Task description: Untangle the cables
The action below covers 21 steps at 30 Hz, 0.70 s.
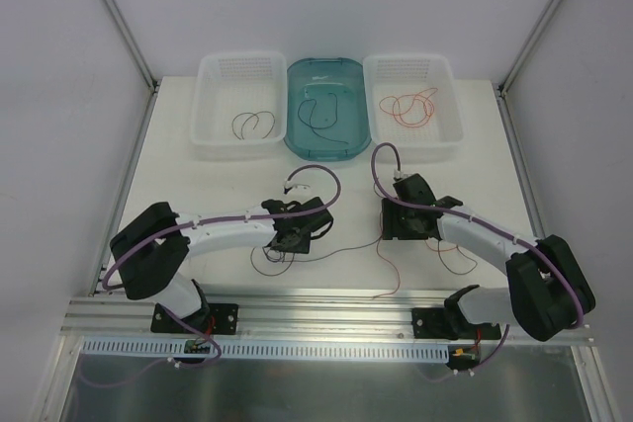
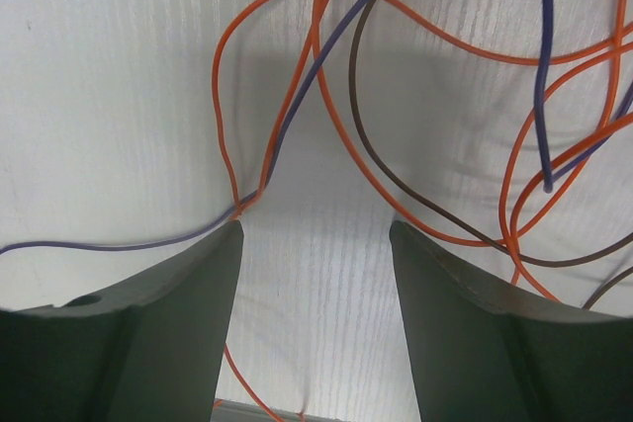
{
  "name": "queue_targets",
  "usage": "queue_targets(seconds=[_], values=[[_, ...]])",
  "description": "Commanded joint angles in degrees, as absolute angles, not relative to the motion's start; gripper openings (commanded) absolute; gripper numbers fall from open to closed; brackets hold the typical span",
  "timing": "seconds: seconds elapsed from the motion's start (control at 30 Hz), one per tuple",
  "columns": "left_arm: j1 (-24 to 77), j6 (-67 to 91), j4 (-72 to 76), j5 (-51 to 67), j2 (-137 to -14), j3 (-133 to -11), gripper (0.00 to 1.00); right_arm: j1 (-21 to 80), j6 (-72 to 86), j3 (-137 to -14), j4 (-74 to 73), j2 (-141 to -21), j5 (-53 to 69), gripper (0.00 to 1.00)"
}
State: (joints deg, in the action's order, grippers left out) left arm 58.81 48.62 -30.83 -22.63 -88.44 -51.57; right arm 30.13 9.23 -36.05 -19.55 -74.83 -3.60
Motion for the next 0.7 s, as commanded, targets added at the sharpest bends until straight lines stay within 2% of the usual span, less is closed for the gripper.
queue_targets(seconds=[0.0, 0.3, 0.5, 0.6, 0.67], values=[[58.62, 48.69, -31.38, -21.97, -90.43, -51.68, 0.44, 29.88, 10.02, -36.39, -21.36, -73.13, -2.81, 0.65], [58.45, 48.34, -31.38, -21.36, -93.07, -51.94, 0.4, 29.97, 9.93, -36.56, -21.27, -73.21, -2.55, 0.65], [58.45, 48.25, -31.2, -20.22, -93.78, -52.29, 0.2, 29.97, 9.93, -36.39, -21.18, -72.95, -2.64, 0.65], [58.45, 47.99, -31.2, -20.13, -93.43, -52.47, 0.02, 29.88, 10.02, -36.21, -21.18, -72.86, -2.81, 0.65], [58.45, 47.03, -31.2, -20.04, -92.29, -53.35, 0.0, 29.97, 9.93, -36.12, -21.36, -72.95, -2.99, 0.65]])
